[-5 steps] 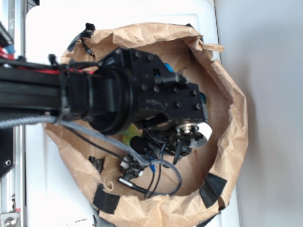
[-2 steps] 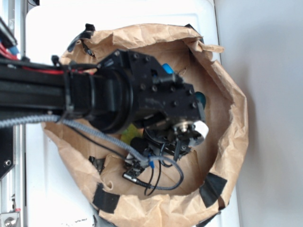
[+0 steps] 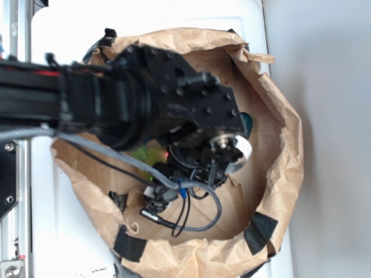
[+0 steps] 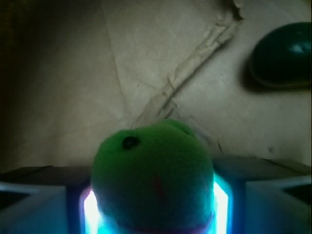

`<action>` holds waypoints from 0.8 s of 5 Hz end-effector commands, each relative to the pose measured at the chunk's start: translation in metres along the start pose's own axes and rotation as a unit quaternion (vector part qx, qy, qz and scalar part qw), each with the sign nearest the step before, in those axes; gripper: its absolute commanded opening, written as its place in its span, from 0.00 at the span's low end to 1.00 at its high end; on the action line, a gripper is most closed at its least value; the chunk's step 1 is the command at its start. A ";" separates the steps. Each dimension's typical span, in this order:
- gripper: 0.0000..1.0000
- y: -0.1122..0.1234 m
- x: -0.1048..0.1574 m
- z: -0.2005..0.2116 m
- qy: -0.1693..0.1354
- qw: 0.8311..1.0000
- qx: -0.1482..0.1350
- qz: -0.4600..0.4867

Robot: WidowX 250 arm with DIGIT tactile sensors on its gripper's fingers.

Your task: Grab the green animal.

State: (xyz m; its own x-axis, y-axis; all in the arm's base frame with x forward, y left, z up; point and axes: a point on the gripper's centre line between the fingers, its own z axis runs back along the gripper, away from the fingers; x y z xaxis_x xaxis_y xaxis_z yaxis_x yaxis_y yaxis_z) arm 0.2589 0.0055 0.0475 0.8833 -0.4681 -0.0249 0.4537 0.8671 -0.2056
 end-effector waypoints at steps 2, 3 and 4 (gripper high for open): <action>0.00 0.012 -0.004 0.088 -0.054 0.997 0.017 0.060; 0.00 0.010 -0.005 0.097 -0.049 0.998 0.006 0.050; 0.00 0.005 -0.006 0.102 -0.041 0.998 0.010 0.047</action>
